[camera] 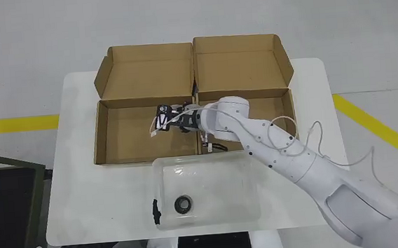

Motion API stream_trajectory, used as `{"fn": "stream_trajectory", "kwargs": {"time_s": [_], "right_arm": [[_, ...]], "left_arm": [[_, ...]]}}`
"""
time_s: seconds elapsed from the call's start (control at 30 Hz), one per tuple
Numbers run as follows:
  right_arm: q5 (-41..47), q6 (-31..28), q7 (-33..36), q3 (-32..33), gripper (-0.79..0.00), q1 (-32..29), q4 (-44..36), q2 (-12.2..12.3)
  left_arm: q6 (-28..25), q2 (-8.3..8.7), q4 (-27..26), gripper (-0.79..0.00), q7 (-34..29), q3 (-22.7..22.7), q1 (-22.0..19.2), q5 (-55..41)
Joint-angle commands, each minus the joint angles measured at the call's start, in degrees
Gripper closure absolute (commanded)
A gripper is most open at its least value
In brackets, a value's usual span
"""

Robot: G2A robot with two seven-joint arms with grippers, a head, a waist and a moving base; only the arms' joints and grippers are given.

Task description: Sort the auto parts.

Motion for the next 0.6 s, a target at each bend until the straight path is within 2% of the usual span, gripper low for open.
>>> {"fn": "stream_trajectory", "kwargs": {"time_s": [0.0,0.2,0.57], "right_arm": [[-0.3,-0.1,0.2,0.0,-0.126,0.0,0.3,-0.2],[-1.4,-0.2,1.0,0.2,-0.222,-0.1,0.7,-0.9],[-3.4,-0.8,2.3,0.6,-0.271,-0.5,0.3,-1.8]], "left_arm": [[0.0,0.00,0.0,-0.785,0.0,0.0,0.0,0.0],[0.0,0.00,0.0,-0.785,0.0,0.0,0.0,0.0],[0.0,0.00,0.0,-0.785,0.0,0.0,0.0,0.0]]}}
